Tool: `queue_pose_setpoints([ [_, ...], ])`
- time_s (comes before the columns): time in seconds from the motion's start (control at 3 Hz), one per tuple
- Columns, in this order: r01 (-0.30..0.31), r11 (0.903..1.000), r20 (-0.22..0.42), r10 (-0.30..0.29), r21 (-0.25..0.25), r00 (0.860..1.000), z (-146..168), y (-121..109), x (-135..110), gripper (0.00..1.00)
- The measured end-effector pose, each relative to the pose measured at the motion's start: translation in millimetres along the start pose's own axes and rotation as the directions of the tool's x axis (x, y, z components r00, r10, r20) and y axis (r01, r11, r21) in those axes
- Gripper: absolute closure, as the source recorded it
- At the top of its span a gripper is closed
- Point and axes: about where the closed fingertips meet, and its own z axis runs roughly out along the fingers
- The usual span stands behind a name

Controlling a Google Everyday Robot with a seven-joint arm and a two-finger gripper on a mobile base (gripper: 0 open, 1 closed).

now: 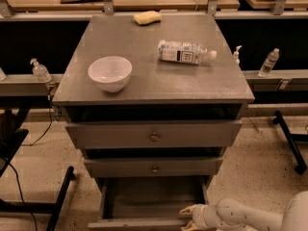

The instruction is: Close bottom drawer

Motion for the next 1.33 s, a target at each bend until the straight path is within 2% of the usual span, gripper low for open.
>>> queue_pose_setpoints([
  [0.33,0.000,1.0000,0.000,0.000,0.000,1.000,0,1,0,0.68],
  [0.67,0.017,0.9998,0.021,-0.017,0.011,1.000,0,-11,-13,0.68],
  [1.0,0.017,0.9998,0.021,-0.017,0.011,1.000,0,-11,-13,0.52],
  [1.33,0.059,0.9976,0.101,-0.062,0.036,0.993,-7,-30,-54,0.33],
])
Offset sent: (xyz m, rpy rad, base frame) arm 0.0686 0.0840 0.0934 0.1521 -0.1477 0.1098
